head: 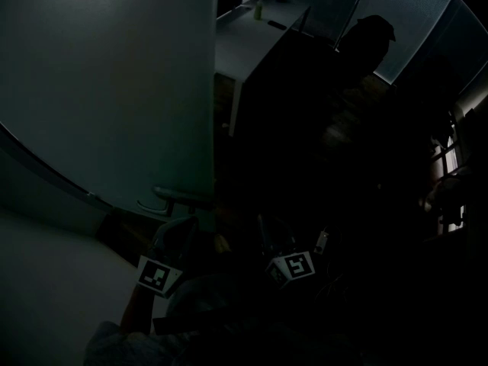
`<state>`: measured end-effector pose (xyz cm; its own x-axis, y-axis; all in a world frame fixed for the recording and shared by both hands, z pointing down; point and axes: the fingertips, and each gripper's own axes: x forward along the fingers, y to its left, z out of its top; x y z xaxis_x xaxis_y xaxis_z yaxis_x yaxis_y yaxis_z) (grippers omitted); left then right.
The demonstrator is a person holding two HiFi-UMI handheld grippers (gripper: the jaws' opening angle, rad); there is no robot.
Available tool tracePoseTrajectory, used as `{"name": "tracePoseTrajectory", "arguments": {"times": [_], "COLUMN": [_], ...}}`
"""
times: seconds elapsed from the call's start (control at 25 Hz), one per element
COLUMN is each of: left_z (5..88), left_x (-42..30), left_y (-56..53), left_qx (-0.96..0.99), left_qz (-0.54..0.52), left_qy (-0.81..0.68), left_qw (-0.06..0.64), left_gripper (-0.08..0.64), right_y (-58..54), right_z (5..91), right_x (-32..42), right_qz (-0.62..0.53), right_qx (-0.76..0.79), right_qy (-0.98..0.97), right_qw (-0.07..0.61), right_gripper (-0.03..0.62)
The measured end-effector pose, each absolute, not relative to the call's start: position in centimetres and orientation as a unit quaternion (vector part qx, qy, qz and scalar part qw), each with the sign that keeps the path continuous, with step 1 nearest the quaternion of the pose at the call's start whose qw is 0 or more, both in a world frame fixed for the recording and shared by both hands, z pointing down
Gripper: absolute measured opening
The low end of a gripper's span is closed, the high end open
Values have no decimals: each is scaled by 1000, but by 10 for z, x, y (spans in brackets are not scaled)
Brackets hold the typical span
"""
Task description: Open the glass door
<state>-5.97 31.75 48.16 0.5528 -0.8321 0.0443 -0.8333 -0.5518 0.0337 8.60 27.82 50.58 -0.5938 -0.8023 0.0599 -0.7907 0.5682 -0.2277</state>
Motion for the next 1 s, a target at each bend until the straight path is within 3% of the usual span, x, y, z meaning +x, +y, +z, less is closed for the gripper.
{"name": "tracePoseTrajectory", "arguments": {"times": [1.0], "left_z": [481], "left_x": [-59], "left_y": [316], "left_qx": [881], "left_qz": [30], "left_qy": [-472], "left_qw": [9], "left_gripper": [5], "right_y": [278], "right_z": [510], "right_x": [83], "right_qz": [-119], "right_qx": [-444], "right_qy": [888], "right_qw": [20], "right_gripper": [1]}}
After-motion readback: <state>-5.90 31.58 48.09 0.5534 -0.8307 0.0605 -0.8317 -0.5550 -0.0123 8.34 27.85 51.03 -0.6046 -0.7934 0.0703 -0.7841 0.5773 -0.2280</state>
